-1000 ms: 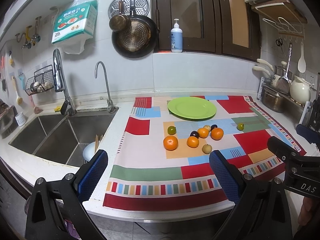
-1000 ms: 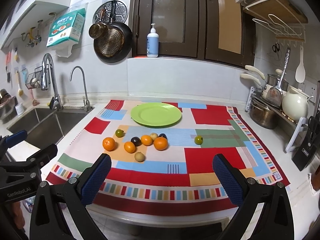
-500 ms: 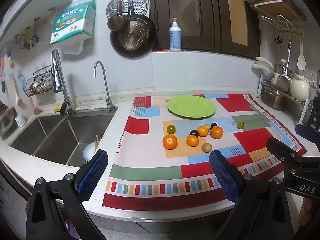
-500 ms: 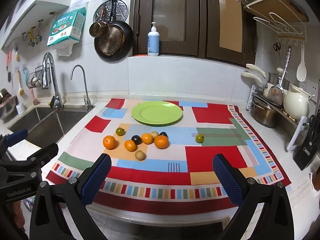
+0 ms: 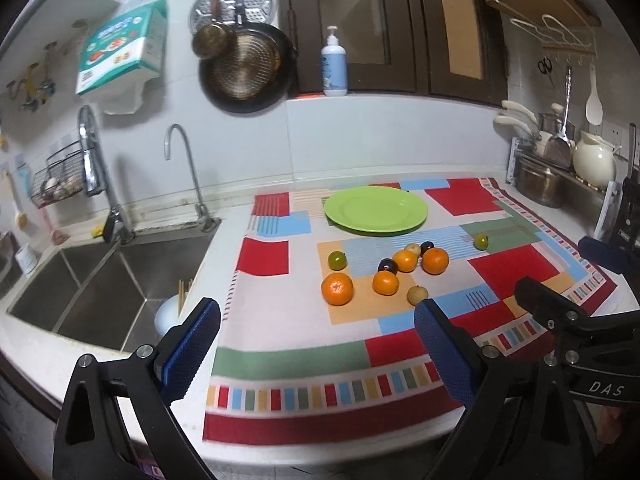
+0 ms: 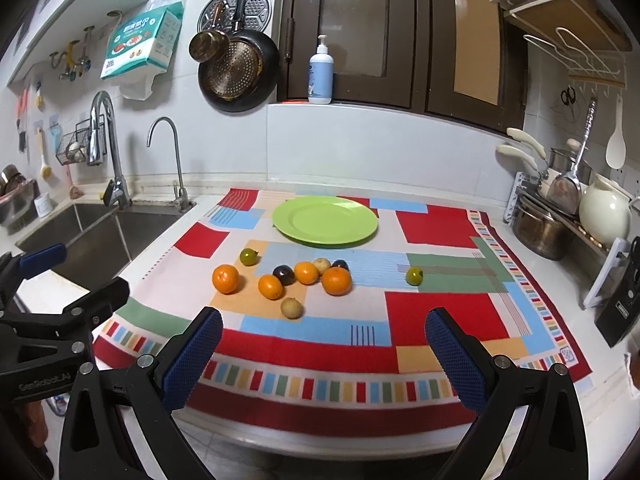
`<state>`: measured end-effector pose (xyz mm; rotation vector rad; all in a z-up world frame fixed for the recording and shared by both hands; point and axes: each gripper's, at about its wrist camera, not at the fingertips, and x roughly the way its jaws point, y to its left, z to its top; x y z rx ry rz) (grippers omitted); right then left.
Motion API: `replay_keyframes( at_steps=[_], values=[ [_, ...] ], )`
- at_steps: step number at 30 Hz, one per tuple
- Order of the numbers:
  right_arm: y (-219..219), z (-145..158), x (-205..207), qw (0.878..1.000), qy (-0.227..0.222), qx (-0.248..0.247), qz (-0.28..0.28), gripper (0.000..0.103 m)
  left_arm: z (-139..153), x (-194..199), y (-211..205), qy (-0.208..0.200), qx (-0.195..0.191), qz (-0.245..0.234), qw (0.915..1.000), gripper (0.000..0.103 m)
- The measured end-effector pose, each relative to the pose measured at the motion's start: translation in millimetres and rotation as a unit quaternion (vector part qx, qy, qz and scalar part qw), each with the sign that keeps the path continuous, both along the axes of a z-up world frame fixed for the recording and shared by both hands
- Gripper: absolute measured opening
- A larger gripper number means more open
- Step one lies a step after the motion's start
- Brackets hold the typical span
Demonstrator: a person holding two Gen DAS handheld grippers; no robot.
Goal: Organize fruits
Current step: 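Grasp the large orange with the left tool while the right tool grasps the tan fruit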
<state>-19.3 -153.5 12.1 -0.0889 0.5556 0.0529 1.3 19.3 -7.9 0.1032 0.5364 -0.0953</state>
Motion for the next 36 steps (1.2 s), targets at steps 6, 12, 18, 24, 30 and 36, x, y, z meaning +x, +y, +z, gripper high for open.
replay_keyframes(
  at_steps=[6, 12, 18, 24, 30, 36],
  values=[
    [9.7, -6.9, 25.5, 1.0, 0.008, -0.001, -0.008, 0.102, -7.9, 31.7, 4.7, 0.015, 0.006, -0.036, 0.9992, 0.091],
    [18.0, -21.1, 54.1, 0.999, 0.035, 0.004, -0.014, 0.096, -21.9, 65.2, 7.6, 0.038, 0.022, -0.076, 0.9962, 0.086],
    [26.5, -38.4, 82.1, 0.998, 0.067, 0.007, -0.018, 0.087, -36.4, 96.5, 8.4, 0.061, 0.039, -0.129, 0.989, 0.08],
    [30.4, -58.8, 105.2, 0.994, 0.106, 0.006, -0.023, 0.078, -54.3, 121.6, 3.6, 0.084, 0.058, -0.171, 0.9799, 0.074],
    [30.9, -76.4, 120.8, 0.989, 0.145, 0.012, -0.021, 0.066, -71.9, 142.4, -2.7, 0.117, 0.056, -0.199, 0.9714, 0.069],
    [29.7, -92.2, 134.4, 0.985, 0.169, 0.021, -0.022, 0.057, -87.5, 157.9, -7.9, 0.147, 0.055, -0.208, 0.9654, 0.063]
  ],
)
